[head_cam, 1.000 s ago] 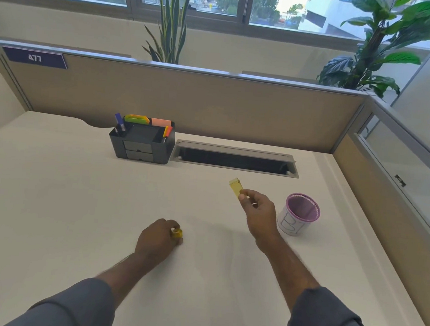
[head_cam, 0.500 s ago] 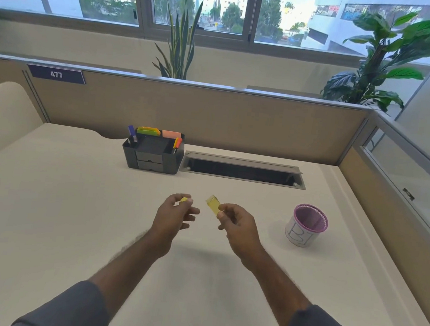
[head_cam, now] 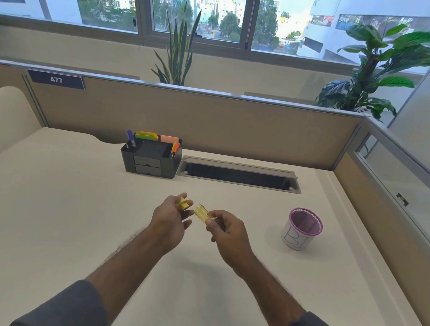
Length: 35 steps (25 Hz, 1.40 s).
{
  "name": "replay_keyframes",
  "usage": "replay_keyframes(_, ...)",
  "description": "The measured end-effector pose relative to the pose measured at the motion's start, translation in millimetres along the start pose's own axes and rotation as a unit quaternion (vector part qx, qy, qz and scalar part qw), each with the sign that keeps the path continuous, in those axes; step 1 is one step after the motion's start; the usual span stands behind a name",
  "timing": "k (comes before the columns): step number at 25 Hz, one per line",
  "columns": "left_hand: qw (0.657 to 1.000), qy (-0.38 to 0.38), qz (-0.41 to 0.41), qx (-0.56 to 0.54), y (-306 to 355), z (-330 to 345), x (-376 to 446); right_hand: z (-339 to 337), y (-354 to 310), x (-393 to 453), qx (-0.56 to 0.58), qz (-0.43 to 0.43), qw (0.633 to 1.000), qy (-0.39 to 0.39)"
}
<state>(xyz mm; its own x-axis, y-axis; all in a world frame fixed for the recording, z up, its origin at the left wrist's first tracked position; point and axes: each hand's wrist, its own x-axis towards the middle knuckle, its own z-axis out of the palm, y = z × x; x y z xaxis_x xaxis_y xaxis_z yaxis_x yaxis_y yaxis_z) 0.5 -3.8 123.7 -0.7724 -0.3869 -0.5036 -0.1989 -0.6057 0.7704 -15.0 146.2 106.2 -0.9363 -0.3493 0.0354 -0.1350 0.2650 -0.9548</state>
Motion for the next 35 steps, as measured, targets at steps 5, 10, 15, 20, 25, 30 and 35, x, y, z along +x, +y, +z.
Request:
replay_keyframes(5, 0.995, -0.049, 0.043, 0.072, -7.0, 0.3, -2.7, 2.7, -5.6, -2.7, 0.001, -0.013, 1.0, -0.007)
replay_keyframes(10, 0.976, -0.111, 0.09, 0.164, -12.7, -3.8, -3.7, 2.2, -7.8, -3.5, 0.036, -0.003, 0.999, 0.008)
replay_keyframes(15, 0.964, -0.142, 0.093, 0.205, -12.5, -7.7, -5.2, -7.0, -9.8, 0.7, 0.087, 0.028, 0.995, 0.03)
replay_keyframes(20, 0.951, -0.125, 0.115, 0.257, -9.5, -12.6, -5.7, -17.1, -10.5, 4.5, 0.095, 0.028, 0.995, 0.026)
replay_keyframes(25, 0.937, -0.101, 0.123, 0.312, -4.4, -16.5, -3.7, -25.1, -10.3, 6.9, 0.045, 0.005, 0.999, 0.002)
replay_keyframes(30, 0.927, -0.1, 0.125, 0.338, -1.0, -16.3, -8.4, -30.7, -13.7, 6.2, -0.032, -0.066, 0.997, 0.003)
replay_keyframes(35, 0.922, -0.131, 0.14, 0.337, 7.1, -11.9, -22.5, -36.3, -20.0, -0.3, -0.034, -0.11, 0.993, 0.029)
